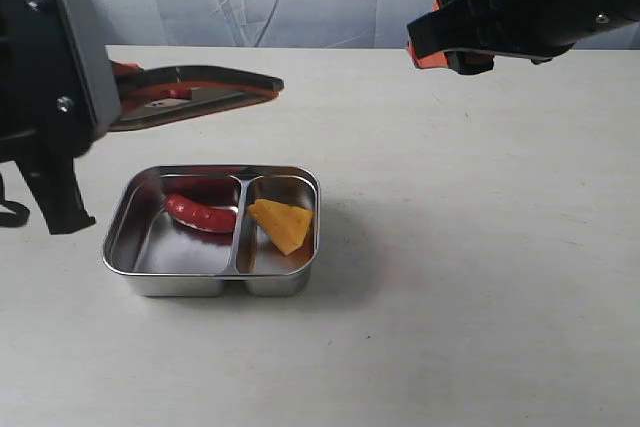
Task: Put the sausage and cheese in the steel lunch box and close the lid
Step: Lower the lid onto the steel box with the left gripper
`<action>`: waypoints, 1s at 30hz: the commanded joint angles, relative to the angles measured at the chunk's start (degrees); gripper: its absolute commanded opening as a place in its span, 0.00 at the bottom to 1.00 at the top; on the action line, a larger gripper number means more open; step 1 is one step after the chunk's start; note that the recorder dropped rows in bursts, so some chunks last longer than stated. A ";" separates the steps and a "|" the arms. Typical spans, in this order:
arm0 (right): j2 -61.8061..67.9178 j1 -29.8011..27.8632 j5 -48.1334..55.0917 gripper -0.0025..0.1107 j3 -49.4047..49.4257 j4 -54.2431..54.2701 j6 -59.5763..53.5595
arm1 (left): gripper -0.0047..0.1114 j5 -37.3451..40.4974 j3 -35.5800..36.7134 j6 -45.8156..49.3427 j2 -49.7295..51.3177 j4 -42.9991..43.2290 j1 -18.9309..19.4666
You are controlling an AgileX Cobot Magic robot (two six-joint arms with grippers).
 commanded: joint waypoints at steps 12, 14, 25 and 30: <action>-0.35 -0.35 1.48 0.50 0.02 -0.98 0.04 | 0.04 24.99 -0.40 -80.06 13.04 75.29 -20.90; -0.35 -0.35 1.48 0.50 0.02 -0.98 0.04 | 0.04 26.51 -0.40 -84.90 15.07 80.25 -25.16; -0.35 -0.35 3.29 0.50 0.02 -1.09 0.28 | 0.04 39.13 -0.40 -95.33 27.39 80.95 -32.01; -0.35 -0.35 3.28 0.50 0.02 -1.69 0.28 | 0.04 39.13 -0.40 -99.19 28.95 81.06 -32.01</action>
